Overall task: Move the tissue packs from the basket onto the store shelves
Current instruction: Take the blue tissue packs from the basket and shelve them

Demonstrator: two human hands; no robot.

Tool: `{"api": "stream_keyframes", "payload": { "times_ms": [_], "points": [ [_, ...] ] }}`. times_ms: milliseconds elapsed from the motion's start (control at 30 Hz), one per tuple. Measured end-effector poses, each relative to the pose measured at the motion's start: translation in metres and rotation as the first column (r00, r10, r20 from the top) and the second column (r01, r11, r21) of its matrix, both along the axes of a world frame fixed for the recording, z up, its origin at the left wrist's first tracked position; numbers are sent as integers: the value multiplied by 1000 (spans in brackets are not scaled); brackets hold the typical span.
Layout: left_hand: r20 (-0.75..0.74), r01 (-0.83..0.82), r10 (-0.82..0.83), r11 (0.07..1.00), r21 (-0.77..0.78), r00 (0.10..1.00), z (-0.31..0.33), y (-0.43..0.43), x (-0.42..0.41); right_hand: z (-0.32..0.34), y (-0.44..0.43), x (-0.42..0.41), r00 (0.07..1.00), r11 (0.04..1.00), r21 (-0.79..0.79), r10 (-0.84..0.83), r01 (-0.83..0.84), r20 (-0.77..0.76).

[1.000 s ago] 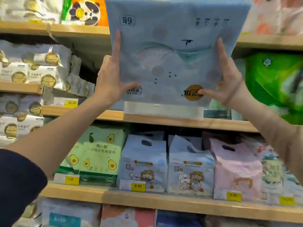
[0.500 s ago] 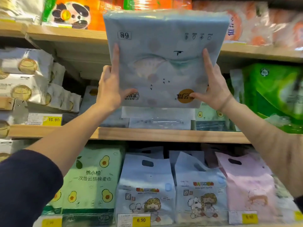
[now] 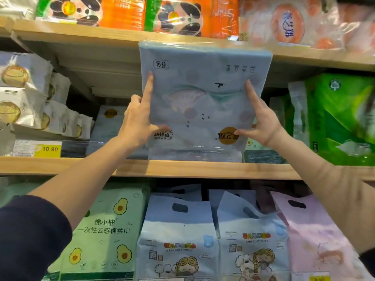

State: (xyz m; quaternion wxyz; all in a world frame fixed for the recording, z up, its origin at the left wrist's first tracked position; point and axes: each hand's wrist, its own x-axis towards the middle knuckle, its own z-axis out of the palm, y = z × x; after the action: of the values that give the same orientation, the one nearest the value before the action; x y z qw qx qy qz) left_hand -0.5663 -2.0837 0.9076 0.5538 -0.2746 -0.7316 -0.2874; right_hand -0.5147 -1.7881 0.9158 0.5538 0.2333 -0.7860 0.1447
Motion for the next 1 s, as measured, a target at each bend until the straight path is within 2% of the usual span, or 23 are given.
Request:
{"api": "stream_keyframes", "payload": {
  "times_ms": [200,433,667,1000],
  "points": [
    [116,-16,20,999,-38,993,-11,4,-15,-8,10,-18,993,998,14,-58,57,104],
    [226,-8,26,997,-79,974,2,4,-32,3,18,-31,971,999,-4,-31,33,236],
    [341,-17,68,988,-151,938,14,4,-38,15,23,-43,934,991,39,-131,125,332],
    [389,-65,135,980,-189,911,21,9,-38,22,26,-52,897,987,74,-163,146,411]
  ]
}}
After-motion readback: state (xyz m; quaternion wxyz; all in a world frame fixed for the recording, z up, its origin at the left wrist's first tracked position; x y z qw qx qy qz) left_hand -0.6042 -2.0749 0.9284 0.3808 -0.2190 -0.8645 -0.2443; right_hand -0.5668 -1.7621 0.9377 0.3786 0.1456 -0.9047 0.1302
